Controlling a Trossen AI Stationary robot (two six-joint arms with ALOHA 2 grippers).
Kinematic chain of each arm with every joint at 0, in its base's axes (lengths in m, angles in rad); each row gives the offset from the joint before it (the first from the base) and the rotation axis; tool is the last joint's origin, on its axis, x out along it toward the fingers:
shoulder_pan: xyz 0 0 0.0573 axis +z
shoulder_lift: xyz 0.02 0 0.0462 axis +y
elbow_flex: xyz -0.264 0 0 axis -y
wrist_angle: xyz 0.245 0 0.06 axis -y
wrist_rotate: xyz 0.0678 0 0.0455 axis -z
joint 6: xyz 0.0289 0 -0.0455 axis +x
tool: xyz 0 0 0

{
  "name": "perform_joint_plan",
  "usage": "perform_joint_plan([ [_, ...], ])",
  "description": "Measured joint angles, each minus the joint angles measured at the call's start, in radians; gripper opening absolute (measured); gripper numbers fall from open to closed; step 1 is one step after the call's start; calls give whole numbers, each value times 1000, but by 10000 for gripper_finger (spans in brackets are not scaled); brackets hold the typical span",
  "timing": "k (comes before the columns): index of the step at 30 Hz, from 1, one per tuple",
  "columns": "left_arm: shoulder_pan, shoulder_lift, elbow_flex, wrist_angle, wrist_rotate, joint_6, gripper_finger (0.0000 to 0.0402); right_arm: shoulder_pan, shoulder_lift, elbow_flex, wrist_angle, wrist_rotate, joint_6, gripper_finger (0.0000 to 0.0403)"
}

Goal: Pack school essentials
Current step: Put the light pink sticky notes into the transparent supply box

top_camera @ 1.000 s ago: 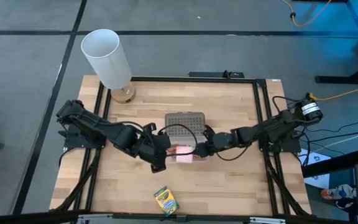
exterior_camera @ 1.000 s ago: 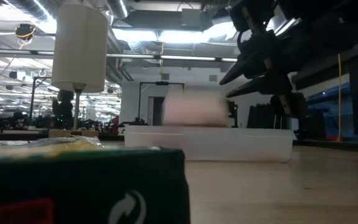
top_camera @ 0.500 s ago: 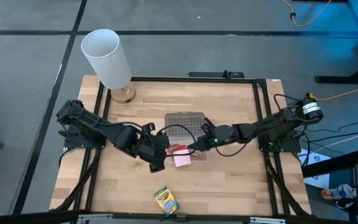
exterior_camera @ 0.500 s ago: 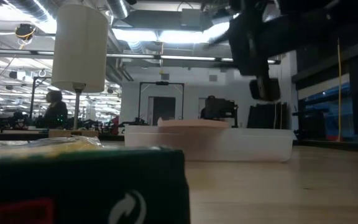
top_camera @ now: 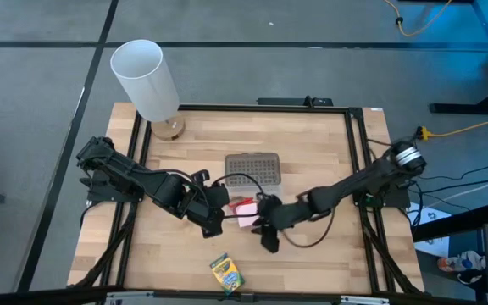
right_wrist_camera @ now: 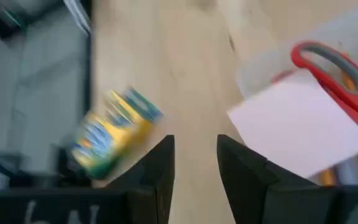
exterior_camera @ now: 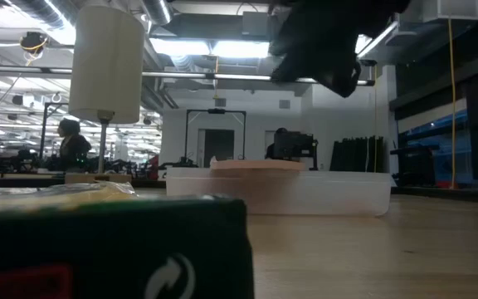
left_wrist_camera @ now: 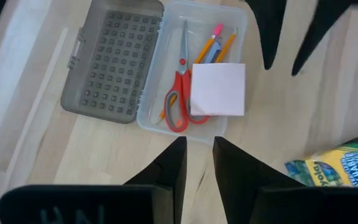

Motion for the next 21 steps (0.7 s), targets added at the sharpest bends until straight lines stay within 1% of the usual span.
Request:
perform_joint_plan([
  [3,0,0,0,-13,-9,0,73,2,85,122,-158,-8,-35,122],
  [7,1,0,0,-27,-9,0,73,1,194,214,-184,-101,-74,122],
  [10,1,1,0,-39,-9,0,73,1,267,266,-204,-136,-82,122],
  [14,1,1,0,-43,-10,0,73,1,322,319,-287,-118,-55,122],
  [17,1,1,0,-47,-9,0,73,-4,322,341,-322,-55,-55,122],
  [21,1,1,-1,-51,-9,5,73,-29,319,355,-366,-24,-55,122],
])
